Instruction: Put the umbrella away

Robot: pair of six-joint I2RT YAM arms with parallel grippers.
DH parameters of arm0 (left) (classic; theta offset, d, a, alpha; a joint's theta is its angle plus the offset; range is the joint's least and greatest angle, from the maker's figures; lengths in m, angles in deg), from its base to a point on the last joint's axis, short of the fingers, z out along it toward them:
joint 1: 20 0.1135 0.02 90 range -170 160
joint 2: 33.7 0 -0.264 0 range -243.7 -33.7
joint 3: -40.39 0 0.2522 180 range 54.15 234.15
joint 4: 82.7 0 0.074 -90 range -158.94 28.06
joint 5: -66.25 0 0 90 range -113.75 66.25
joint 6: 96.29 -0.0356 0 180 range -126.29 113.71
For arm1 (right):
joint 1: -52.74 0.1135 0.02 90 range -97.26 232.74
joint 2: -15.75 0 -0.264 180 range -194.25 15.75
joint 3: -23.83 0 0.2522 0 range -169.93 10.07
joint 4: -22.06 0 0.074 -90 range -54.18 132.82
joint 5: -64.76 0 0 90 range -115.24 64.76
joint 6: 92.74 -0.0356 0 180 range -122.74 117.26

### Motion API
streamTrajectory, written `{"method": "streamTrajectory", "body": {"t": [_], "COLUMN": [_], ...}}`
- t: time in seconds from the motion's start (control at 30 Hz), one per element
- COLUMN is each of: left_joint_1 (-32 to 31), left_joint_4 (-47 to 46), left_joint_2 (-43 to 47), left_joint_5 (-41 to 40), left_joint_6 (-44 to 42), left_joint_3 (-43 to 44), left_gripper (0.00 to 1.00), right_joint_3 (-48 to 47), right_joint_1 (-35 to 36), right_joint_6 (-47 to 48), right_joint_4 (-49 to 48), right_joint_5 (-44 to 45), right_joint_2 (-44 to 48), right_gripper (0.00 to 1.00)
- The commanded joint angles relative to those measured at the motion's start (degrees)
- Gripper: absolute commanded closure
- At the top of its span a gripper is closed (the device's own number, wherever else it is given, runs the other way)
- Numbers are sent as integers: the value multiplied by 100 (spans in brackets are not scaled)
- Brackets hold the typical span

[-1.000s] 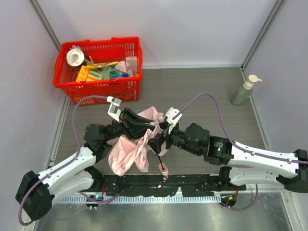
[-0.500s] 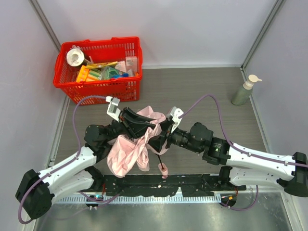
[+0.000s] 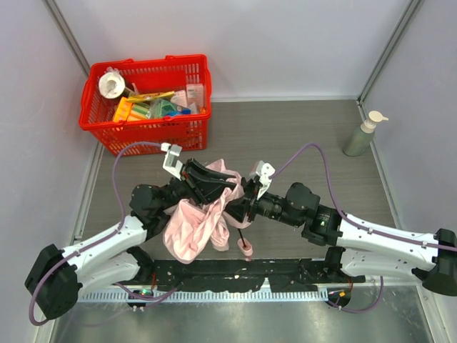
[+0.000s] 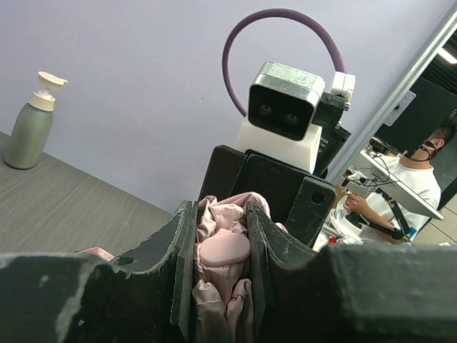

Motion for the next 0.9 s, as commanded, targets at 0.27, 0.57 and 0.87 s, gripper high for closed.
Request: {"method": "streamTrajectory", "body": {"t": [0.27, 0.57, 0.87], "left_joint_1": [-492, -483, -483], "left_joint_4": [1763, 6459, 7781], "left_joint_2": [531, 1016, 928], "left_joint_5": [-65, -2727, -2625], "left_joint_6": [-473, -2014, -1821], "left_joint_3": [1014, 2648, 2967], "left_gripper": [54, 6, 16], "right_joint_3": [550, 876, 103], "right_joint_1": [-37, -37, -37], "right_joint_6": [-369, -413, -309], "right_joint_4": [305, 1296, 2458], "right_joint_5": [960, 1662, 2649], "right_joint_2": [706, 1815, 2342], "right_gripper": [99, 99, 99]}}
